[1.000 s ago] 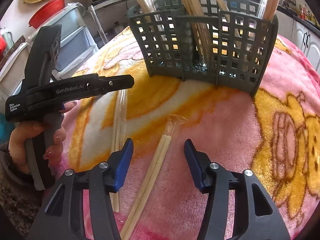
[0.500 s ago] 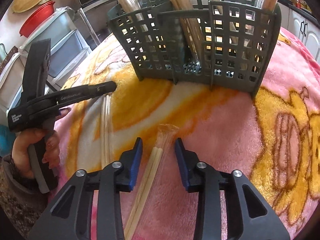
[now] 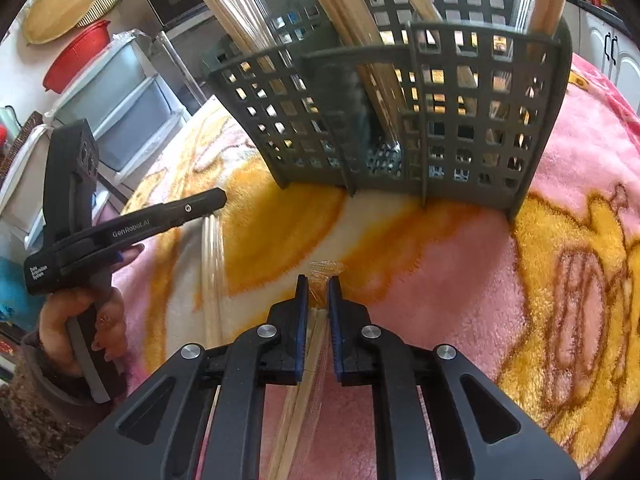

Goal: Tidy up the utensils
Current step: 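Close the left tool on a wrapped chopstick while the right tool closes on another, then lift both held chopsticks and carry them over the green caddy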

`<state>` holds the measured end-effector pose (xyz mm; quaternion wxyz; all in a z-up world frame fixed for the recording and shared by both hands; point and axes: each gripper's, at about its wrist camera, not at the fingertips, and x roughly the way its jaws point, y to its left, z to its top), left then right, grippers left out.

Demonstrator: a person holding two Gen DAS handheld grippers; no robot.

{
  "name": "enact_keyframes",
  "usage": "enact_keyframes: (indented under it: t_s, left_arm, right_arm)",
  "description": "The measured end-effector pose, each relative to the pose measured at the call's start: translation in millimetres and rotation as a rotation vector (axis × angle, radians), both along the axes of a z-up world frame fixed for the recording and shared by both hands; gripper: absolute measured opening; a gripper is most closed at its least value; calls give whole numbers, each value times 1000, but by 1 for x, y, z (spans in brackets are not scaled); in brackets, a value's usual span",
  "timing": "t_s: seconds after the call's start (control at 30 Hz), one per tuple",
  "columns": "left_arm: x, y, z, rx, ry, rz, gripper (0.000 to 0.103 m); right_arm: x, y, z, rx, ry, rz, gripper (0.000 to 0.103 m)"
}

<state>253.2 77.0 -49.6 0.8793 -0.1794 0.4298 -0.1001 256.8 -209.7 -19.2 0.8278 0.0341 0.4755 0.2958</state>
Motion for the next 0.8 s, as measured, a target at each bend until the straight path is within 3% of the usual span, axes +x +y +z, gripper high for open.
enact_keyframes:
  t_s: [0.47,0.8]
  left_arm:
    - [-29,-14,50,-40,-135,-60,5]
    - [-51,-23,90,-82,-238,-104,5]
  right_arm:
    - [-26,-3,51,42,-200,60,10]
    - [-35,-8,78,65,-279,64,10]
